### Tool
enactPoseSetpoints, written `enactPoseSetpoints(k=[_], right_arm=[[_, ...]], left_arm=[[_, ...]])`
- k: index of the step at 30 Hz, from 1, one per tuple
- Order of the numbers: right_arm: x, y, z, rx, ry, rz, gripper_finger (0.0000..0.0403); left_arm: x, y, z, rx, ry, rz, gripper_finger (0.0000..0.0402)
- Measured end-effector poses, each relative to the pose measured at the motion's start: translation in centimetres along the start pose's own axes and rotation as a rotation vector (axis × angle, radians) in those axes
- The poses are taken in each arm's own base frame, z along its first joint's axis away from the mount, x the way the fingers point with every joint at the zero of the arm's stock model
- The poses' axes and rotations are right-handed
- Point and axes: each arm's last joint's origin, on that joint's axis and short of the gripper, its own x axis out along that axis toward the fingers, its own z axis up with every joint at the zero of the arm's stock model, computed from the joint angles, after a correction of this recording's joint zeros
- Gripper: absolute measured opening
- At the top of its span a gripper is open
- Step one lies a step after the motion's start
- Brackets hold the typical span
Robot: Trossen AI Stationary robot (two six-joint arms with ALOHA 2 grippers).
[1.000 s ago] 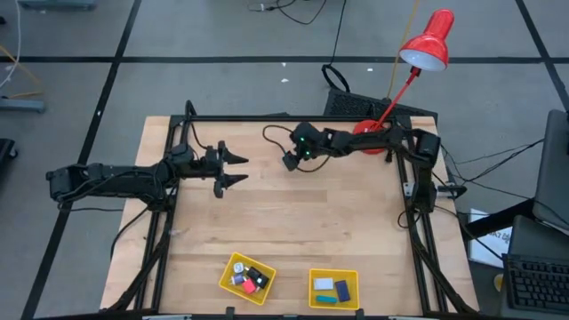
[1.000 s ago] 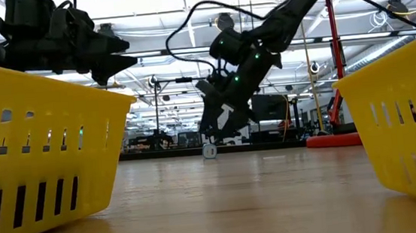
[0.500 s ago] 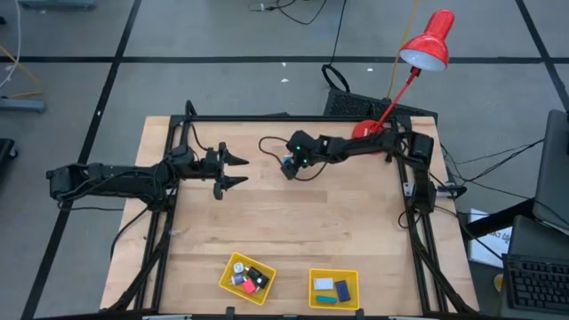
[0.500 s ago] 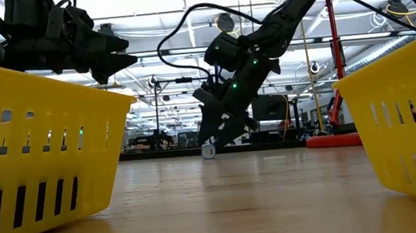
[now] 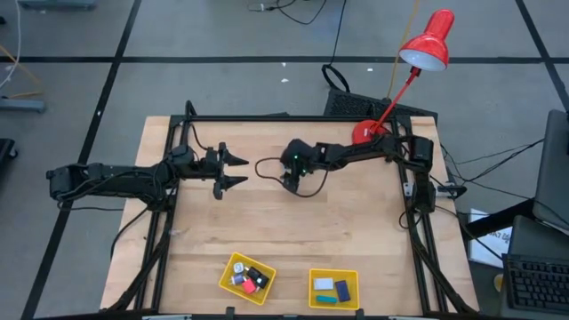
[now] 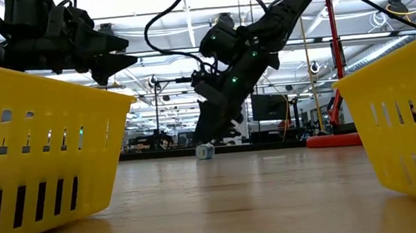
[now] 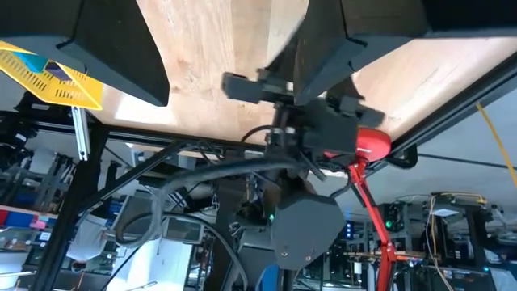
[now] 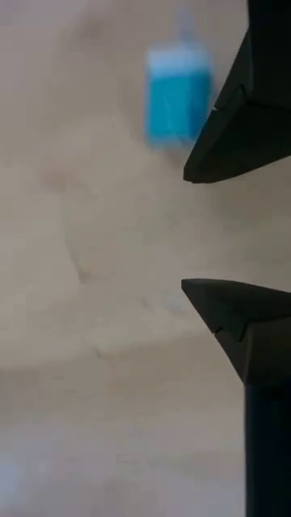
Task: Pick & Place Office items
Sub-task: Put the blue adapter into the left yellow bin
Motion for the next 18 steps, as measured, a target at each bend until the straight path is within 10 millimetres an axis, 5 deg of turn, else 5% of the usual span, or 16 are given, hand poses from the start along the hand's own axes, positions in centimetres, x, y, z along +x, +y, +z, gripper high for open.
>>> enactPoseSetpoints(k=[10, 18], right_arm=[[-0.8, -0.7, 0.6, -0.095, -0.046, -0.267, 0.0202], [0.4, -2.1, 0.4, -0.1, -0.055, -0.165, 0.0238]], left_arm=[[0.0, 0.0, 0.0, 0.002, 0.0, 0.0, 0.0269], [0.0, 0.0, 0.0, 0.003, 0.0, 0.0, 0.0269]])
